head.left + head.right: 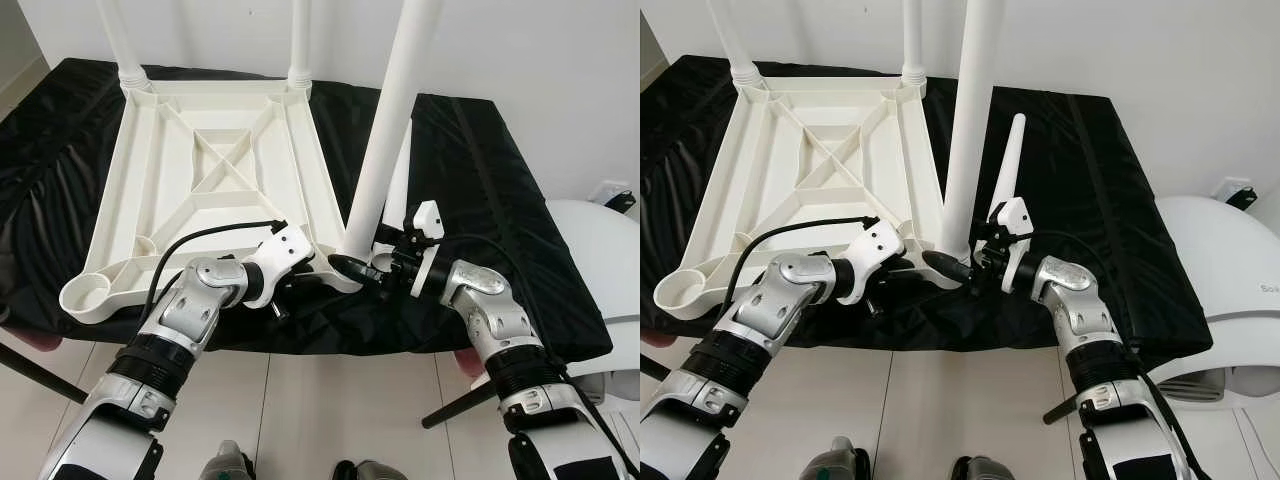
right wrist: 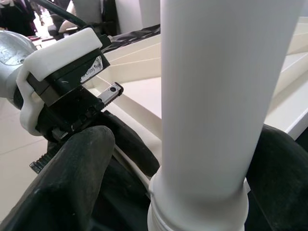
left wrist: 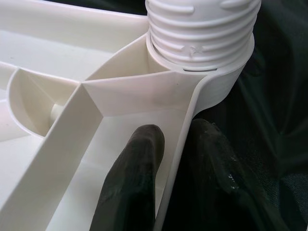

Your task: Building children table

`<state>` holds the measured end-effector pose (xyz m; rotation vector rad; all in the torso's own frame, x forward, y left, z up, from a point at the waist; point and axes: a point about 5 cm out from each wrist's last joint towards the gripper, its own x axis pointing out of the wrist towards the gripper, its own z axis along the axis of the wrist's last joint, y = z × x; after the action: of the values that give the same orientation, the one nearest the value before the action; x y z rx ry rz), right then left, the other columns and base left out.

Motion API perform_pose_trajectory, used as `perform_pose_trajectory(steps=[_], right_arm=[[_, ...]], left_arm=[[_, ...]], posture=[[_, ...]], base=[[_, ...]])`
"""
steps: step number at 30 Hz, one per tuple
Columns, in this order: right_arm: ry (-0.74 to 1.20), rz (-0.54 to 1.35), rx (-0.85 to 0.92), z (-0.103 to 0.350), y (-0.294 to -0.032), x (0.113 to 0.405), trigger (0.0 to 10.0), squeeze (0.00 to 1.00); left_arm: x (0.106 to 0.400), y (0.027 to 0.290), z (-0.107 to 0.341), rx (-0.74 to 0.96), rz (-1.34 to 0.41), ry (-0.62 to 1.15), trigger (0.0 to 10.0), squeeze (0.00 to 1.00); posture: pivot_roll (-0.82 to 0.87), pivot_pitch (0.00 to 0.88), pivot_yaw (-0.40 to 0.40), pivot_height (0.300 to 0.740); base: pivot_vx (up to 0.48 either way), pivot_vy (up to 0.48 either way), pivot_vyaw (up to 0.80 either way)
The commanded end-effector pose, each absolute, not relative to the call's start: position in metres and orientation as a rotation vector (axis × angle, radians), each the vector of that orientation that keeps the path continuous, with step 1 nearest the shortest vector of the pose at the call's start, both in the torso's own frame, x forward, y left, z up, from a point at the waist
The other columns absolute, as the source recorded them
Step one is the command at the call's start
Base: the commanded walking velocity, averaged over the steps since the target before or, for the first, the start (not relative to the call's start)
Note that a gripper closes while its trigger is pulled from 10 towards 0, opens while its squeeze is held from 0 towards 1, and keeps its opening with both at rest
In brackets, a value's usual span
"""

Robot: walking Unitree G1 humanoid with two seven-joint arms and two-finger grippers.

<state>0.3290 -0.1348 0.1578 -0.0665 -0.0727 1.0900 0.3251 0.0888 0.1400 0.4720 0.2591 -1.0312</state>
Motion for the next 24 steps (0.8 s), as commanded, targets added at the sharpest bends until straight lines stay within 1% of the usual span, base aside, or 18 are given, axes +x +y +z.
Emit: perform_pose_trajectory(steps=[1,11,19,24], right_arm=[[-0.056,1.112,-0.062,0.156,-0.134,0.330,10.0,0.00],[-0.069,1.102,-0.064,0.157,-0.135,0.335,10.0,0.00],[-0.095,1.032,-0.021,0.159,-0.134,0.345,10.0,0.00],[-0.098,1.042,-0.017,0.158,-0.132,0.345,10.0,0.00]], left_arm=[[0.327,0.084,0.153,0.512,-1.041,0.192,10.0,0.00],[0.327,0.084,0.154,0.511,-1.040,0.191,10.0,0.00],[0.326,0.083,0.154,0.513,-1.044,0.189,10.0,0.00],[0.324,0.083,0.152,0.516,-1.048,0.193,10.0,0.00]], posture=[[0.07,0.065,-0.036,0.740],[0.07,0.057,-0.036,0.740],[0.08,0.050,-0.037,0.740],[0.08,0.046,-0.036,0.740]], base=[[0.000,0.000,0.00],[0.000,0.000,0.00],[0.000,0.000,0.00],[0.000,0.000,0.00]])
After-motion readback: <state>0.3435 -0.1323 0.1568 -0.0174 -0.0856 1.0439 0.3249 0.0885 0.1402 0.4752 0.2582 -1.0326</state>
